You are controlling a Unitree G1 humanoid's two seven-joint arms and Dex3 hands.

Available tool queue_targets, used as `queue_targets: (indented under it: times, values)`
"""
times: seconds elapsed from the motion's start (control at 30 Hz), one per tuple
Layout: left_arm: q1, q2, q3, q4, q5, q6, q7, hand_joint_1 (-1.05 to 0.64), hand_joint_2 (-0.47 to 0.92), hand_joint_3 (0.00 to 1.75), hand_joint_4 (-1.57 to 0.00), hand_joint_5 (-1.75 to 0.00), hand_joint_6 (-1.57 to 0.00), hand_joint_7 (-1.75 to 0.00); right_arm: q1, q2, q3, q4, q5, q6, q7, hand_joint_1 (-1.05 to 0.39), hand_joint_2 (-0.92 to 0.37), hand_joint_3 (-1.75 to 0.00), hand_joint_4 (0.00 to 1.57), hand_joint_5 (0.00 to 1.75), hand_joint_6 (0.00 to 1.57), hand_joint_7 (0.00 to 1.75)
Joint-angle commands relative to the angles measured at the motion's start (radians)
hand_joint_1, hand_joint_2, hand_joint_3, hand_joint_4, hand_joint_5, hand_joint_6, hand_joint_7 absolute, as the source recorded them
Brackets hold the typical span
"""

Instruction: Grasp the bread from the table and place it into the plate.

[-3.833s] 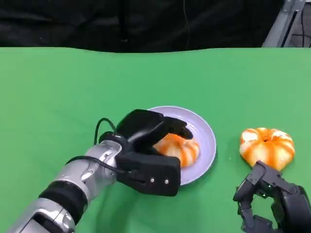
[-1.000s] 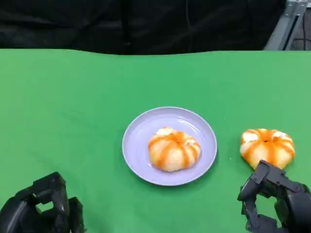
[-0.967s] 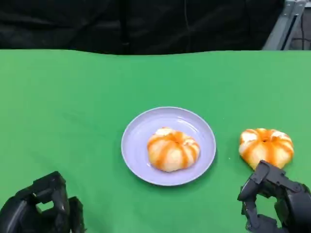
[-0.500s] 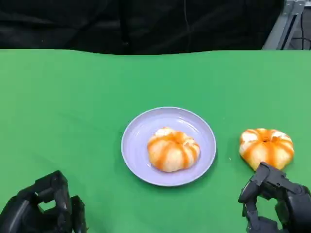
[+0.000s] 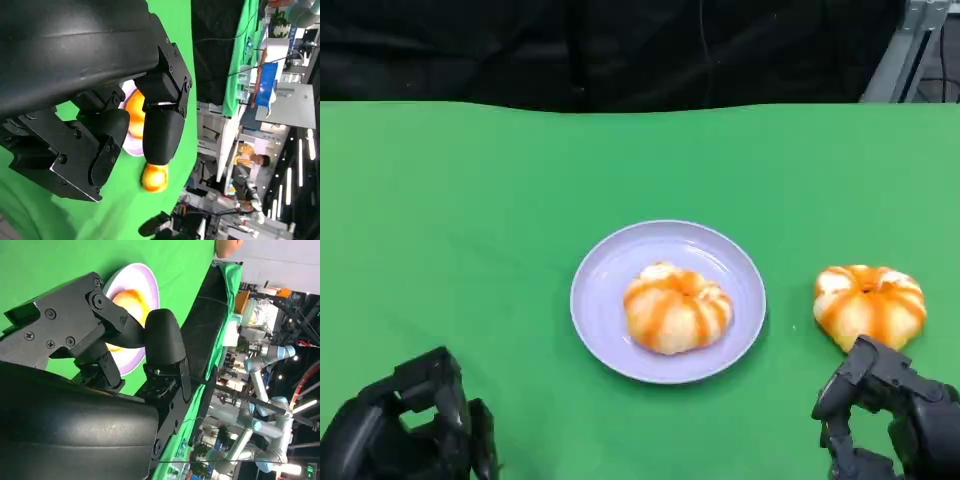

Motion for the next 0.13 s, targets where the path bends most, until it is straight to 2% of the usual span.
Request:
queue_targets:
  times: [0.03, 0.13]
  values:
    - [-0.014, -0.003, 0.016, 0.009, 0.000, -0.022, -0.008, 0.04, 0.40, 1.65, -0.95, -1.75, -0.82, -1.75, 0.012, -0.008, -0.004, -0.022, 0.018, 0.007, 0.005, -0.09, -0.55, -1.17, 0.85, 1.75, 0.71, 1.66]
    - [-0.015, -0.005, 0.017, 0.013, 0.000, -0.025, -0.012, 0.04, 0.41, 1.64, -0.95, -1.75, -0.82, -1.75, 0.013, -0.008, -0.004, -0.024, 0.020, 0.010, 0.008, -0.09, -0.55, -1.17, 0.85, 1.75, 0.71, 1.66]
